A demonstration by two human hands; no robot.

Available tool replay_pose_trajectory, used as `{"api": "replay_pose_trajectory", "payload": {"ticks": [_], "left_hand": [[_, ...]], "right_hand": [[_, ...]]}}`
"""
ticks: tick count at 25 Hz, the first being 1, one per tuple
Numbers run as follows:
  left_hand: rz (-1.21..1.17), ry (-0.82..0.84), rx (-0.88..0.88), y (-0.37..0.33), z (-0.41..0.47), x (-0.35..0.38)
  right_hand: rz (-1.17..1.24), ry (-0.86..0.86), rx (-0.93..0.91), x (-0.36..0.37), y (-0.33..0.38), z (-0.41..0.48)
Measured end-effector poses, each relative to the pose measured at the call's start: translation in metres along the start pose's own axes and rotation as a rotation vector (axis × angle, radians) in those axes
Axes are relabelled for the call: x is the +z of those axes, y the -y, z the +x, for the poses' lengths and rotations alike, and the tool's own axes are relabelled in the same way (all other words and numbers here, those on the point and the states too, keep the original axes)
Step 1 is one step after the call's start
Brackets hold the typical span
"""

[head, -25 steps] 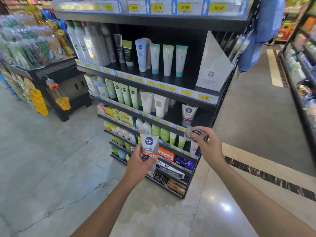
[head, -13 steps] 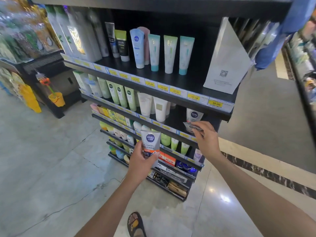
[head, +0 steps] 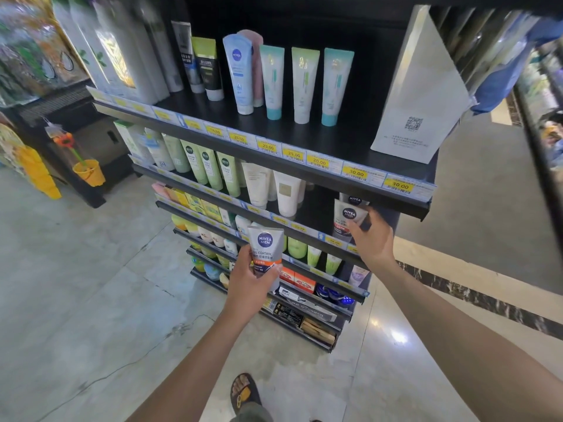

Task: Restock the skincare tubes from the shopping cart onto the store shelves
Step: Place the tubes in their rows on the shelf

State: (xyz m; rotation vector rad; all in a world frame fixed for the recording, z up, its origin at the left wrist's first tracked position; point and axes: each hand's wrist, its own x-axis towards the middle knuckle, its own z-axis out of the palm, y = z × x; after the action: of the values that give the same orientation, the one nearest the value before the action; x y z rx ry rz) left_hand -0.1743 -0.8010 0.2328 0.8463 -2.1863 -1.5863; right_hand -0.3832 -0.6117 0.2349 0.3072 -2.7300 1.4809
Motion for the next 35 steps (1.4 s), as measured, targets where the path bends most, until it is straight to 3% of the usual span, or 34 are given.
{"api": "replay_pose_trajectory", "payload": {"ticks": [4, 10, 18, 25, 32, 35], "left_hand": [[-0.001, 0.003, -0.010, 0.002, 0.004, 0.001], [-0.034, 0.006, -0.015, 0.008, 0.005, 0.006], [-0.019, -0.001, -0.031, 0.008, 0.008, 0.009], [-0.022, -0.003, -0.036, 0.010, 0.012, 0.015], [-0.031, 0.041, -0.027, 0.008, 0.014, 0.031], [-0.036, 0.113, -0.011, -0.001, 0.011, 0.045]], "right_hand": [[0.002, 0.021, 0.068, 0.007, -0.011, 0.003], [-0.257, 0.137, 0.145, 0.007, -0.023, 0.005], [-0.185, 0.127, 0.107, 0.010, -0.022, 0.012], [-0.263, 0.121, 0.108, 0.011, -0.021, 0.019], [-0.323, 0.222, 0.105, 0.002, -0.029, 0.016], [-0.441, 0.112, 0.001, -0.012, -0.028, -0.003]]}}
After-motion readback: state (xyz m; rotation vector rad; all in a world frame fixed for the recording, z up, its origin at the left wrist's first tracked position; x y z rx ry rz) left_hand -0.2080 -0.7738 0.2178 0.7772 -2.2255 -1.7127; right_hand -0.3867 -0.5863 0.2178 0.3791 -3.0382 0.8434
